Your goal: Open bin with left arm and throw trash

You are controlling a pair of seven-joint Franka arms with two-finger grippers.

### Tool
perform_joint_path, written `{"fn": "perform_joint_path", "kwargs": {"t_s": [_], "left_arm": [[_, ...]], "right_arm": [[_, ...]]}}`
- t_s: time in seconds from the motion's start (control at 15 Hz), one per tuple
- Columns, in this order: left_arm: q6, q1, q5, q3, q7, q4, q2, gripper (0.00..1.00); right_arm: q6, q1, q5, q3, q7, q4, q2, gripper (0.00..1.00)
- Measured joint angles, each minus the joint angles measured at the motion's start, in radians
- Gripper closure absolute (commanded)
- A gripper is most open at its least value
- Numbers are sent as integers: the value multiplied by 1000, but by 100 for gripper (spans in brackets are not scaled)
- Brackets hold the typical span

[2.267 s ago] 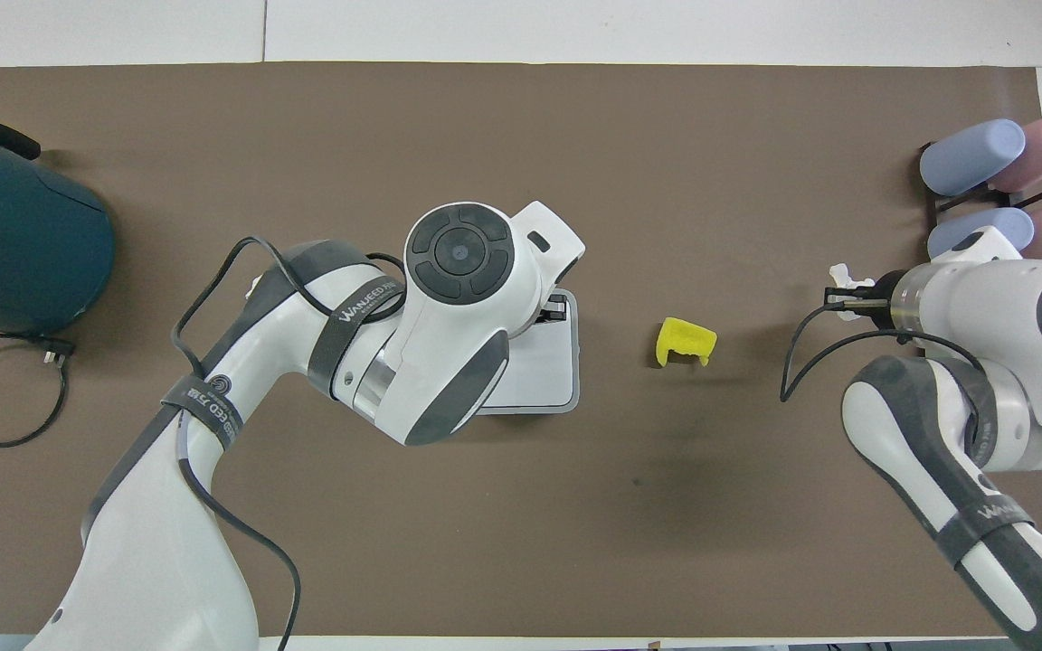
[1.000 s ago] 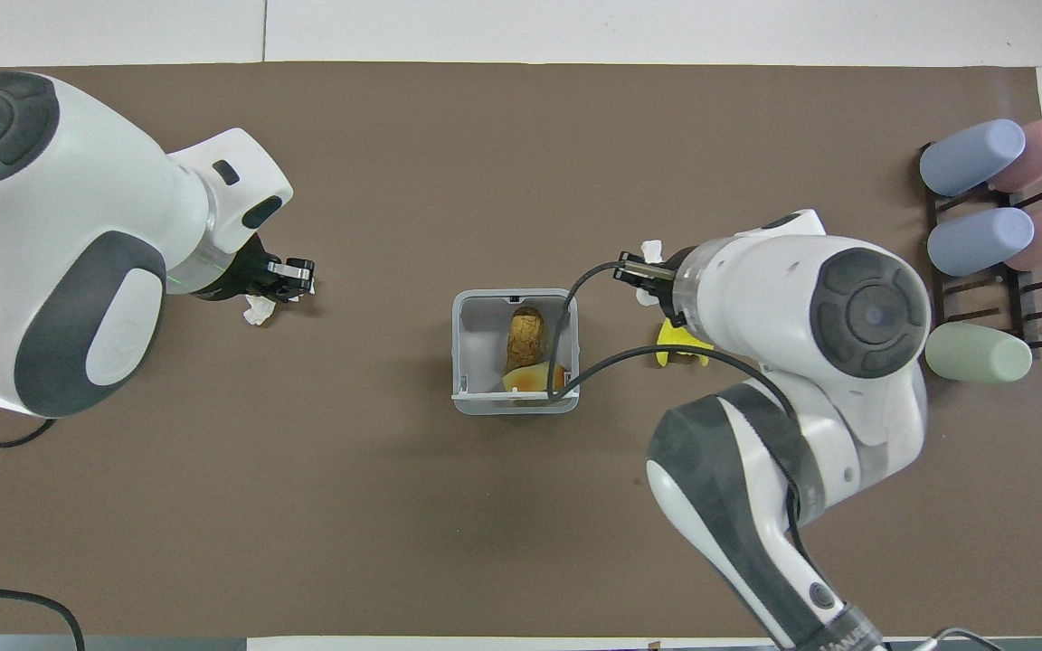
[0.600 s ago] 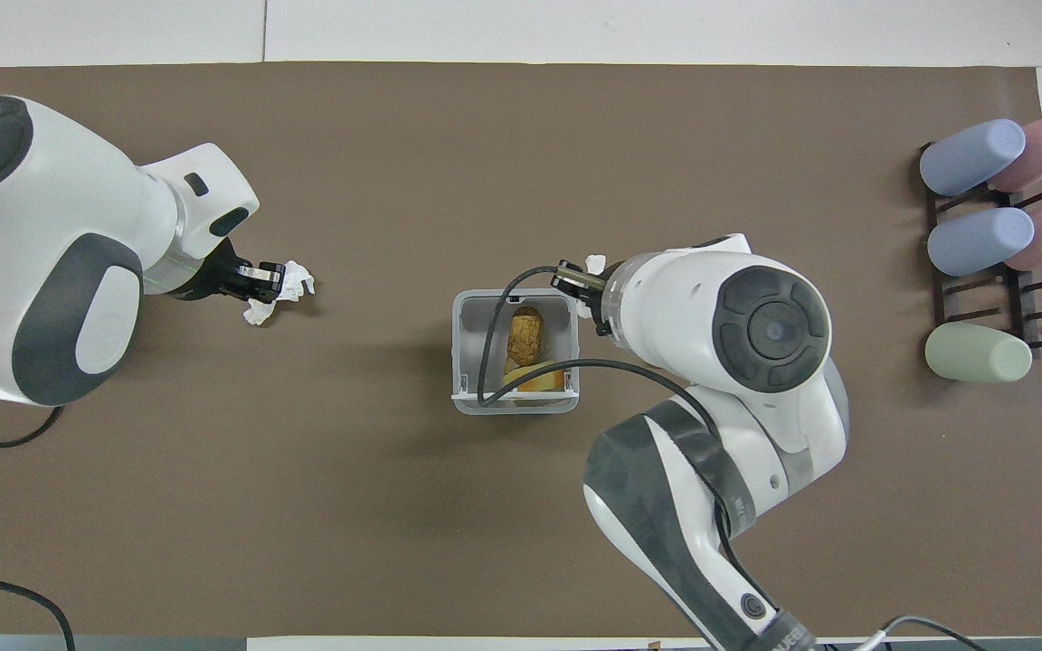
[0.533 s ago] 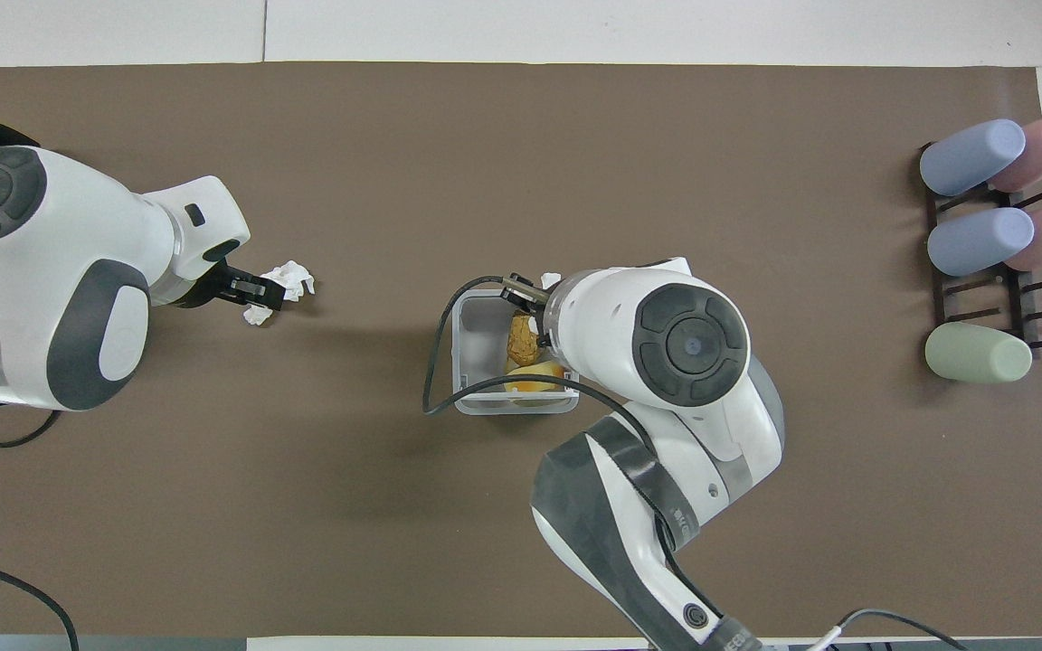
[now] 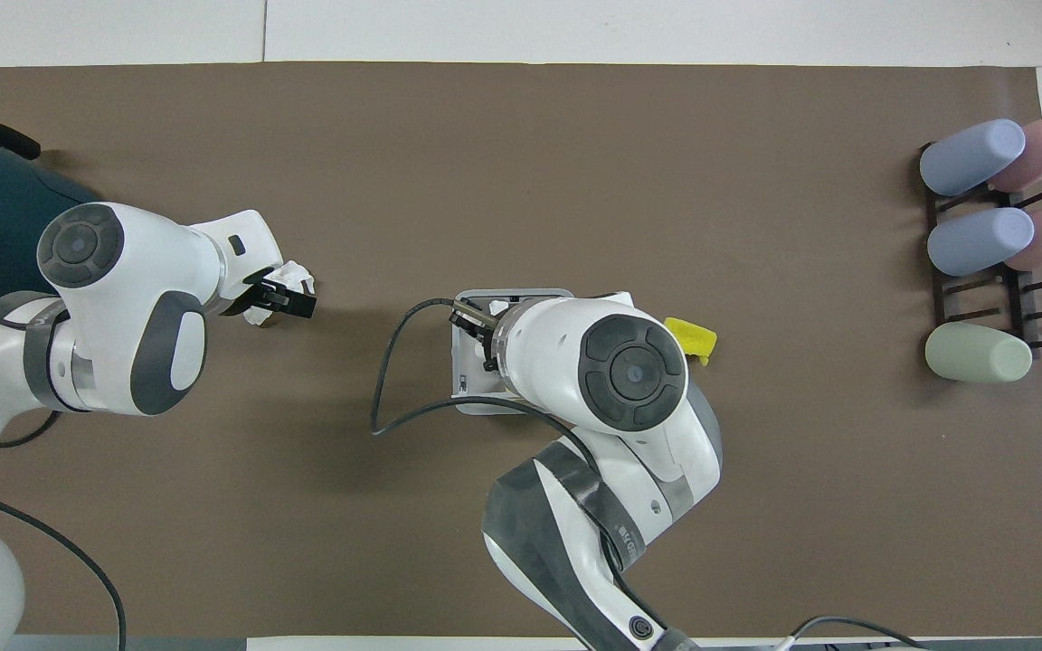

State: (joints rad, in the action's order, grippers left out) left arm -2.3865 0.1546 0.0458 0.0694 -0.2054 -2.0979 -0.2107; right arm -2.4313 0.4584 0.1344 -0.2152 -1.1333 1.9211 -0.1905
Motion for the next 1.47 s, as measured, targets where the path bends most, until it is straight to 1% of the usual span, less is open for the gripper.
{"fn": "perform_joint_path", "kwargs": {"t_s": [0.07,0.13,0.33,0.4,0.6,0.8,0.93,1.07,1.2,1.33,1.47], "left_arm": [[-13,-4,0,0,-7,0,-12,0],[-23,-7,0,0,-12,0,-23,9],[-35,-8,-1,0,-20,0,-38,91],[-35,-8,-1,0,-21,0,-38,100],[-27,-9,-1,0,-22,11,-38,100],[20,-11,-1,0,-9,50,-36,100],[86,-11,-1,0,20,99,-34,100],[212,-11,24,3,69,194,-30,100],[334,-10,97,11,123,304,-24,100],[401,1,146,28,223,385,-18,100],[406,46,172,53,369,424,-16,100]], "right_arm": [[0,6,0,0,-7,0,-2,4],[0,8,0,0,-12,0,-3,0],[8,6,0,3,-13,0,-3,0],[22,6,0,5,-13,-1,-2,0],[98,-23,-4,10,15,-10,23,0],[174,-113,-4,15,178,-11,68,0],[196,-193,-4,16,322,15,82,0],[191,-275,-4,18,513,81,94,0],[165,-336,-4,18,659,134,98,0],[105,-361,-4,19,718,179,98,0],[17,-360,-4,16,727,247,96,0]]}}
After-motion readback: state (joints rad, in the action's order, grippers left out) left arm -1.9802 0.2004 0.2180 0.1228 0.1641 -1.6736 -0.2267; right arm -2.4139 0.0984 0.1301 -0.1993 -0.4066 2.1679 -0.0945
